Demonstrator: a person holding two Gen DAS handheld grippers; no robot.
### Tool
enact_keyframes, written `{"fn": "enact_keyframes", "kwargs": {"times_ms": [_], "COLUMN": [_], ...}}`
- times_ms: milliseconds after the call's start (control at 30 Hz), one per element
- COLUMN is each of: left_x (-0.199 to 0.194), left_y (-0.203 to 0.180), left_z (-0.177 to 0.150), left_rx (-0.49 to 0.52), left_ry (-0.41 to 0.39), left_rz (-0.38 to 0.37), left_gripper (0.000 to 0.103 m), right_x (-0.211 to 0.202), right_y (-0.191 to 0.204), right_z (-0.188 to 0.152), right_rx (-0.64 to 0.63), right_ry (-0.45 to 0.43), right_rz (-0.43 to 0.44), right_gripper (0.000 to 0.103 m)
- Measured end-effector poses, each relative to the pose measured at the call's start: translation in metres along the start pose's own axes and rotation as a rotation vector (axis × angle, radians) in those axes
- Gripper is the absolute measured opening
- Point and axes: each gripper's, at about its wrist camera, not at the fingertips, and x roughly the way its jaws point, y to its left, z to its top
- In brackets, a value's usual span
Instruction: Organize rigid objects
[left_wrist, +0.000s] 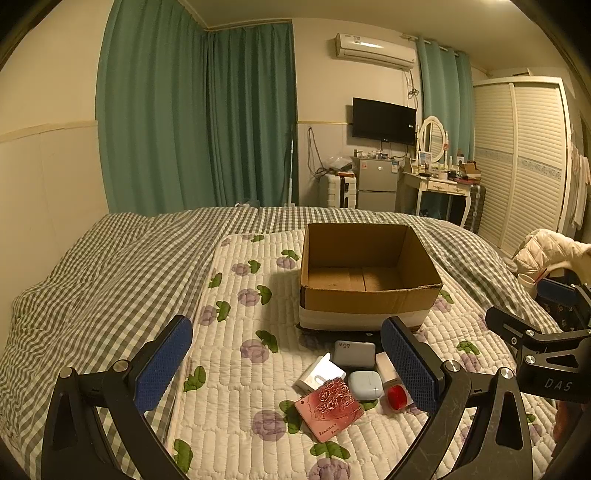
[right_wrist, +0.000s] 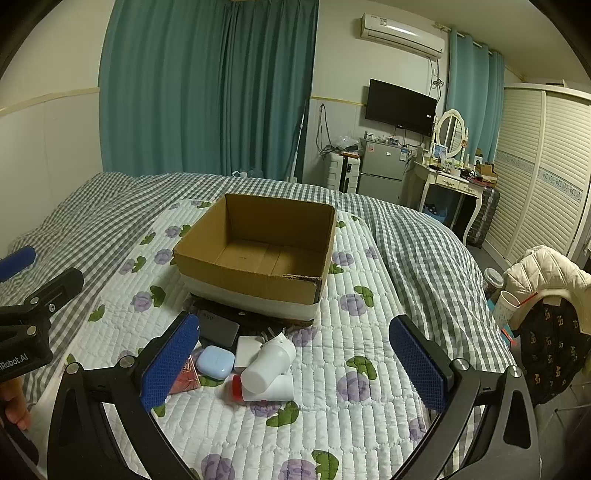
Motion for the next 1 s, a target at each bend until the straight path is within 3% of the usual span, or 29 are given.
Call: {"fn": "enact_keyframes", "kwargs": {"times_ms": [1000], "left_x": [0.0023], "left_y": [0.0018], "left_z": [-0.005], "left_rx": [-0.001], "left_ry": [0.009], "left_rz": [-0.001], "left_gripper": [0.103], "right_x": [0.0011], "right_y": [0.0004], "right_z": [-0.0025], "right_rx": [-0.002], "right_ry": [0.006], "right_rz": [0.0], "right_gripper": [0.103]}}
